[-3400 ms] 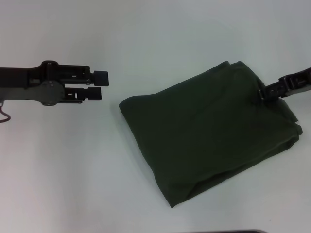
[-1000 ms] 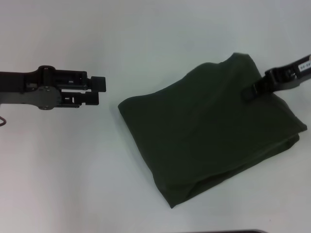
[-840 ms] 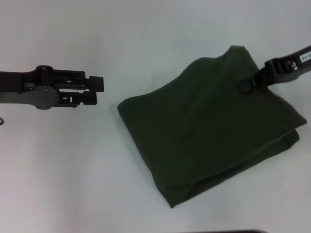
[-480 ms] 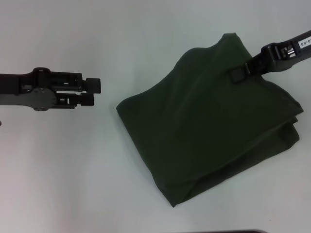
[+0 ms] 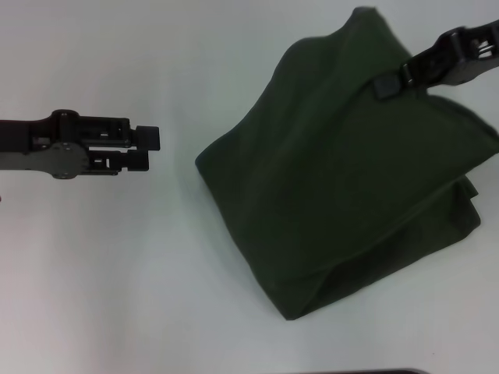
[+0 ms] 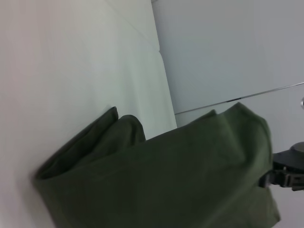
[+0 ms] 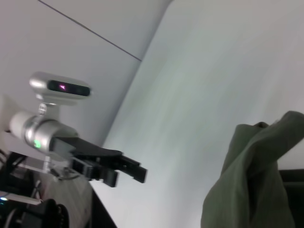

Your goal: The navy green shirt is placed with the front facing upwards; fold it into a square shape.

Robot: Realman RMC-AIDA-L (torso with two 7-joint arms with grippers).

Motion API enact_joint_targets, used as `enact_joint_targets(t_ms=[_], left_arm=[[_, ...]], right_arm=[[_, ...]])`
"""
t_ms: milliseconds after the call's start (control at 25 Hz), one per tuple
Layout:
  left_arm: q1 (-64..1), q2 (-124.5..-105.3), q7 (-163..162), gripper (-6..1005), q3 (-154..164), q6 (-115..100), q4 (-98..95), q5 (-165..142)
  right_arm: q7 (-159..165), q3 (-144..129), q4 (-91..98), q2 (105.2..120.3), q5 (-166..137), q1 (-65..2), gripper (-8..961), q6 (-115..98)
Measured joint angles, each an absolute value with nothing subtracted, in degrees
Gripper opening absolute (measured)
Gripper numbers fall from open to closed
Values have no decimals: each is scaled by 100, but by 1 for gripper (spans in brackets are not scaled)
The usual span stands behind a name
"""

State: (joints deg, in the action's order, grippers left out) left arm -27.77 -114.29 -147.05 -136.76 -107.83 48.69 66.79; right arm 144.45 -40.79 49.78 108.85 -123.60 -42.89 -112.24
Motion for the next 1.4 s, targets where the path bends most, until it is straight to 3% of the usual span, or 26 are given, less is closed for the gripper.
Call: enact_joint_targets(t_ms=[280, 440, 760, 1400], left_arm=[[-2777, -11415, -14704, 633, -13684, -10770, 4868, 6680], [-2777, -11415, -14704, 633, -13690, -10764, 4869, 6680], [-2838, -11419, -14713, 633, -13732, -10757, 4869, 6682], [-2799, -11477, -14735, 633, -13728, -10757, 4869, 6679]], right_arm=[[14728, -3997, 5031, 10496, -12072, -4065, 60, -11395], [14726, -4056, 4947, 10350, -12174, -3791, 61, -11380], [14496, -4050, 4724, 10362, -13012, -3491, 61, -11179], [14510, -4099, 4447, 10375, -13916, -3748, 60, -10180]])
